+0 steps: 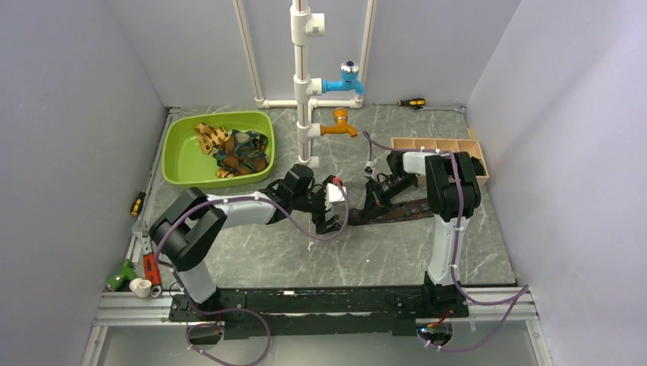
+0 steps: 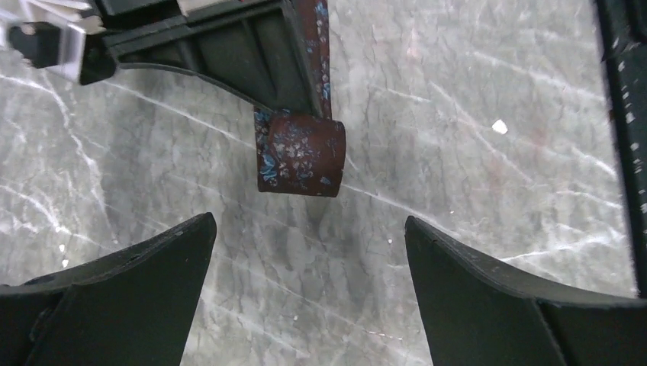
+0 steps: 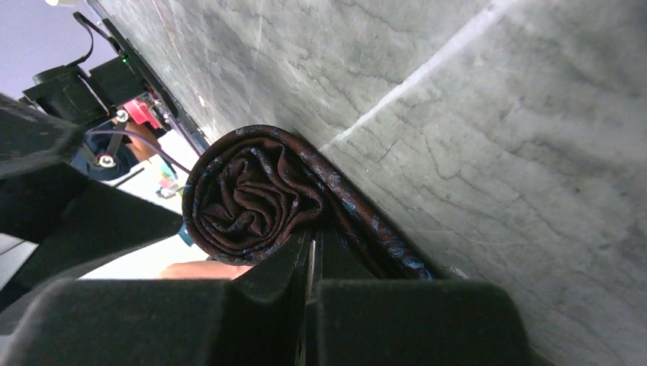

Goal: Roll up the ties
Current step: Roll the tie at the center of the board.

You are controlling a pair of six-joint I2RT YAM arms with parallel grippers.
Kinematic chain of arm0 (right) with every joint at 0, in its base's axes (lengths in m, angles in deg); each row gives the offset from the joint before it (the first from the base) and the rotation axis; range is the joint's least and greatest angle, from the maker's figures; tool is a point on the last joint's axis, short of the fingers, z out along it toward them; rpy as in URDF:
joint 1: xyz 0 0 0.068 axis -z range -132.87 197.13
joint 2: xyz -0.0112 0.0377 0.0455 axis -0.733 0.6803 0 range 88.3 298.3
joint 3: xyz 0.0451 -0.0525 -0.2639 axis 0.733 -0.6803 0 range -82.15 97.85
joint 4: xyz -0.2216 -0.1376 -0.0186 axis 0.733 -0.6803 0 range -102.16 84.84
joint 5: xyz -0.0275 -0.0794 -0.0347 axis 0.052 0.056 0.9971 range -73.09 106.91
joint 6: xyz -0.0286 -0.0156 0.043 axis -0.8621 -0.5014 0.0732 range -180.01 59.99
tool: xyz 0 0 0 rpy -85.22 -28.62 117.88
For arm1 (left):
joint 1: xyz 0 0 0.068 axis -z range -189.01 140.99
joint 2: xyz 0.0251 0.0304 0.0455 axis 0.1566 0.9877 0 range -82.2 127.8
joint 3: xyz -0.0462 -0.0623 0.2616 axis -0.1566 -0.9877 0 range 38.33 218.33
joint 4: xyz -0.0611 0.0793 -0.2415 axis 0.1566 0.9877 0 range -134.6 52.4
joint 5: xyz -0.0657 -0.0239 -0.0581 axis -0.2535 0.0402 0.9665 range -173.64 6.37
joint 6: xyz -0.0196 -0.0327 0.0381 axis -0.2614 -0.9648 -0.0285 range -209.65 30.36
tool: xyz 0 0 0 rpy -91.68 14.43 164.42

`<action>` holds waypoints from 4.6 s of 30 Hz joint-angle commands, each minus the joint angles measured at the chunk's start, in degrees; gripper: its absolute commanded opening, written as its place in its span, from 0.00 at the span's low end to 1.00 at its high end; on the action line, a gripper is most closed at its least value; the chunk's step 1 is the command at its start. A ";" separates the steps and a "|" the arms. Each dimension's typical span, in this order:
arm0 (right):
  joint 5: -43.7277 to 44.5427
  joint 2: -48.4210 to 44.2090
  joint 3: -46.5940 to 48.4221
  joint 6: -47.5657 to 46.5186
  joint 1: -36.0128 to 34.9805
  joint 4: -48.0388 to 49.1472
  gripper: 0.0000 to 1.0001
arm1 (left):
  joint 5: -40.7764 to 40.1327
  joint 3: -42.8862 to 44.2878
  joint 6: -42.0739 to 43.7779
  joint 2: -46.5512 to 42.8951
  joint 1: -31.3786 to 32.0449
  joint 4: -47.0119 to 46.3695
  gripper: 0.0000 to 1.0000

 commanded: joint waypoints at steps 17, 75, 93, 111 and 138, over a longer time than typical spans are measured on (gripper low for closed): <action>5.82 6.14 6.97 -6.37 0.56 -1.67 0.00 | -5.91 5.64 3.49 18.26 5.30 -18.77 0.83; -4.98 0.57 4.12 -2.82 -3.31 6.15 0.00 | -12.58 13.36 -6.80 19.69 3.04 21.85 0.34; -12.34 -2.50 0.36 3.46 -3.01 9.42 0.36 | -12.24 14.02 -5.67 20.54 2.66 22.17 0.28; -12.08 -1.89 1.12 6.20 -2.61 11.66 0.38 | -11.44 13.98 -4.46 20.64 2.77 22.40 0.29; 8.32 5.89 5.04 -1.52 2.55 2.39 0.00 | -0.61 2.43 1.21 18.38 0.36 -20.38 0.77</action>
